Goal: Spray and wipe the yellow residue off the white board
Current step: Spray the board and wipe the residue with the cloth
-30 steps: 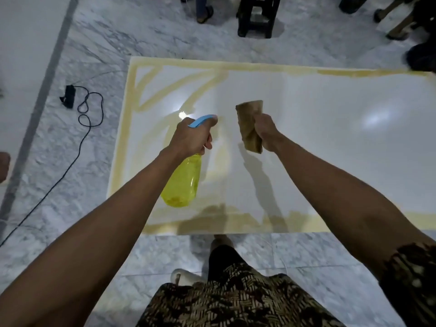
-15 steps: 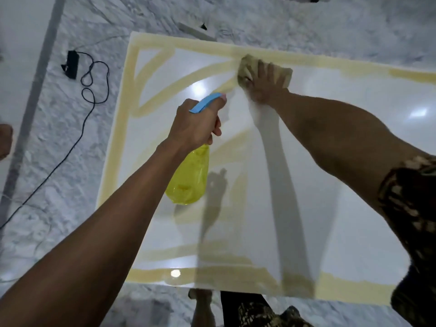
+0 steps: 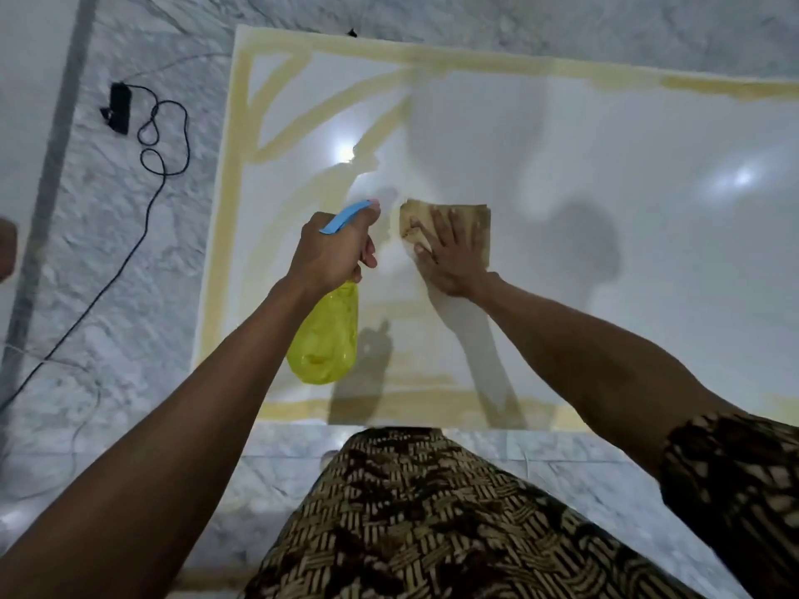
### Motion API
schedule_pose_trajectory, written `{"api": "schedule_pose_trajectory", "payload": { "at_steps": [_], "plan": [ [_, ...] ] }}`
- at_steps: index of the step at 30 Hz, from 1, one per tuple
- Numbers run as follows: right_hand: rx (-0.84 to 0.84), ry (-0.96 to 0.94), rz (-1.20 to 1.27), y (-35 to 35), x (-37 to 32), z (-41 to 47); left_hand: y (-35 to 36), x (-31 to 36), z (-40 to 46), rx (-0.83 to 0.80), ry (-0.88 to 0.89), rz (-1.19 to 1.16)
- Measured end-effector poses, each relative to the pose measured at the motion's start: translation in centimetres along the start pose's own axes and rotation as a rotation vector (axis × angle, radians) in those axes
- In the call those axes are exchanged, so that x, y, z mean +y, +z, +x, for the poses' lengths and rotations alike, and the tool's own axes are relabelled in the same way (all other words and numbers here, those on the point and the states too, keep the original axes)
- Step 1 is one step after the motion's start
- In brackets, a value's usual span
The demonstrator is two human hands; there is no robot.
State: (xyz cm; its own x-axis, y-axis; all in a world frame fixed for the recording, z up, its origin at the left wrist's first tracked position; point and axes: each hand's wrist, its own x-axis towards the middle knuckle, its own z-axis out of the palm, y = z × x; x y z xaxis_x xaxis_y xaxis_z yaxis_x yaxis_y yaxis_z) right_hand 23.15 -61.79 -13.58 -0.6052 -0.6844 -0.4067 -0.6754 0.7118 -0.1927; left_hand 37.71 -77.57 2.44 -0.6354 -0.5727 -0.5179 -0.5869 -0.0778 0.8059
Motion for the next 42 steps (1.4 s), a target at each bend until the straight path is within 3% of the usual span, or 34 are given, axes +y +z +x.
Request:
{"api": "schedule_pose_trajectory", "payload": {
  "at_steps": [8, 12, 15, 20, 25, 31, 34, 38, 42],
  "plan": [
    [-0.086, -0.038, 0.052, 8.1, -5.4, -17.2, -2.2, -7.4, -10.9, -0.062, -0.013, -0.002],
    [-0.210, -0.034, 0.063, 10.2, -9.1, -21.7, -3.6, -9.9, -14.4, -0.083, -0.020, 0.026],
    [-0.282, 0.098, 0.448, 6.7, -11.7, -23.0, -4.8, -9.6, -15.5, -0.079, 0.026, 0.046],
    [-0.004, 0.268, 1.255, -2.5, -10.5, -19.6, -6.9, -6.3, -13.9, -0.031, 0.116, 0.028],
    [0.132, 0.311, 1.548, -9.7, -8.7, -13.2, -7.8, -2.7, -10.9, -0.013, 0.181, 0.007],
    [0.158, 0.361, 1.220, -12.7, -5.4, -2.6, -7.7, 1.5, -5.5, -0.034, 0.176, 0.005],
    [0.323, 0.276, 0.955, -14.7, -3.5, 2.5, -7.7, 3.3, -1.8, -0.035, 0.135, -0.012],
    [0.412, 0.155, 0.644, -17.6, -2.0, 12.4, -7.7, 4.9, 4.2, -0.009, 0.125, -0.027],
    [0.228, 0.096, 0.315, -17.8, -2.7, 21.3, -7.7, 4.5, 9.5, 0.035, 0.118, -0.025]
  ]
}}
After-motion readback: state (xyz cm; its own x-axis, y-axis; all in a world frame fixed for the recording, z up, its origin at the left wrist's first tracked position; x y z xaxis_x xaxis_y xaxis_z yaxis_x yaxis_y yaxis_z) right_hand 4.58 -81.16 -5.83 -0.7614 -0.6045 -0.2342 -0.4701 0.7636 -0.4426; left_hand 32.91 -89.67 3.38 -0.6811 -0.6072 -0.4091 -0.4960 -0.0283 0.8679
